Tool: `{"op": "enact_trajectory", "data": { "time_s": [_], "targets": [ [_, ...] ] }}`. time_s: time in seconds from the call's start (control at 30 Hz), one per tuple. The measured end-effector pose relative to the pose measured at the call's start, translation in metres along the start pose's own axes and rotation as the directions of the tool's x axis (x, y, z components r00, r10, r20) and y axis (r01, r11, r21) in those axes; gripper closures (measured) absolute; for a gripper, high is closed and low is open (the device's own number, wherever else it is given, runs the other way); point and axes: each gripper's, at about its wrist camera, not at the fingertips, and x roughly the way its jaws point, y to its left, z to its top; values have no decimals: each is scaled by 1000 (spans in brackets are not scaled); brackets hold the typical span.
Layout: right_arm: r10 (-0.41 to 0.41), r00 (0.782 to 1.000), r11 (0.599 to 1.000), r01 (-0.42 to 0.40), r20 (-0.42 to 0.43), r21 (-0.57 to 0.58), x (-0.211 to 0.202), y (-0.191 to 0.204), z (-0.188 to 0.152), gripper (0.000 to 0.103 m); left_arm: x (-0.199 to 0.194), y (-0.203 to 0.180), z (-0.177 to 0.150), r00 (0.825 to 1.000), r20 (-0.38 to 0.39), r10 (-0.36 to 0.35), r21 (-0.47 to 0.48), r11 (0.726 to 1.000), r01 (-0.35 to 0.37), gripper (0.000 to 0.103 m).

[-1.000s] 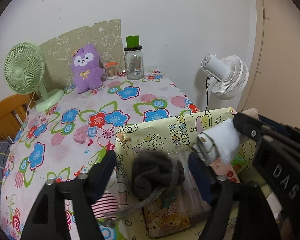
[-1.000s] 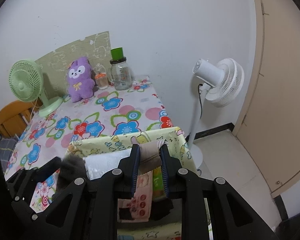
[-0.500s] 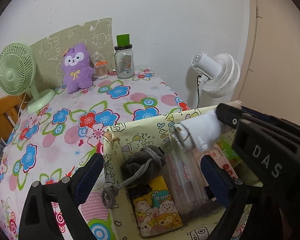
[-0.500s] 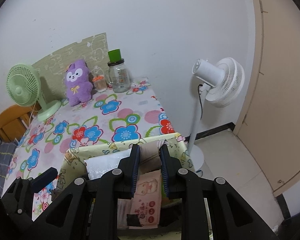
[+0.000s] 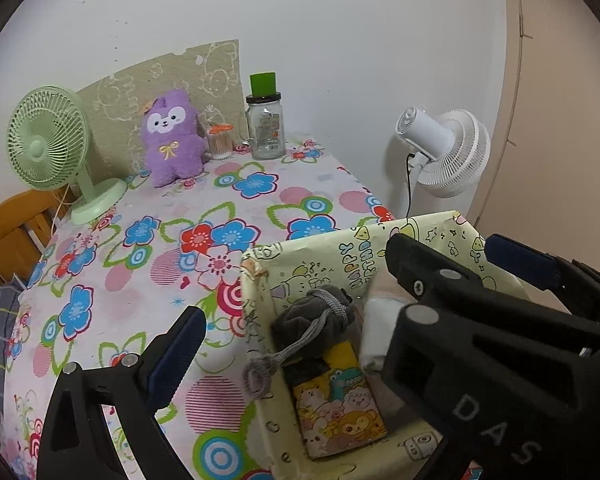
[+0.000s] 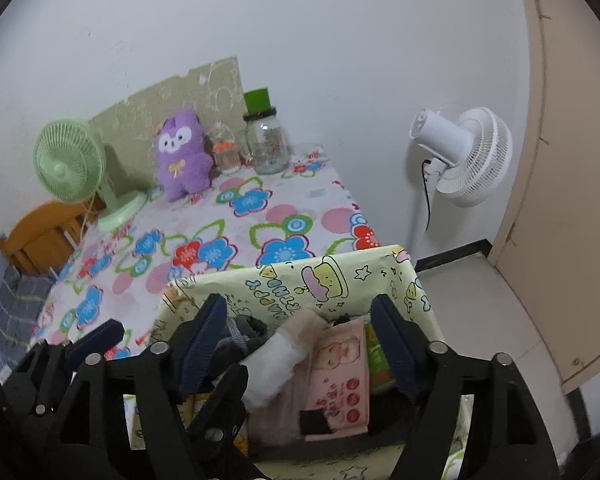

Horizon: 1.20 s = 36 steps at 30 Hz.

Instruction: Organize soft objects

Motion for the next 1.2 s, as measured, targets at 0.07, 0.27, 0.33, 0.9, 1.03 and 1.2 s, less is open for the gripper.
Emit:
{"op": "enact_trajectory", "data": {
  "time_s": [0.07, 0.27, 0.33, 0.9, 1.03, 1.2],
  "targets": [
    [0, 1000, 1000, 0, -3, -4, -3, 3, -1, 21, -5, 3, -1, 1000, 6, 3, -3, 1000, -3, 3],
    [-7, 1000, 1000, 8, 8, -22, -13, 17, -8, 20, -24, 16, -3, 999, 36, 24, -17, 1000, -24, 2],
    [-2, 1000, 1000, 2, 10, -28, -17, 22, -10, 20, -31, 21, -5, 998, 47, 30, -26, 999, -28, 2],
    [-2, 994, 998, 9, 110, -63, -73, 79, -25, 8, -91, 70, -27, 989, 134, 60, -78, 996, -49, 1],
    [2, 991, 998, 7, 133, -69, -84, 93, -28, 6, -106, 87, -32, 985, 156, 68, -94, 994, -54, 0],
    [25, 987, 996, -12, 158, -87, -95, 113, -31, 2, -122, 112, -41, 978, 185, 101, -143, 987, -75, 0]
  ]
}}
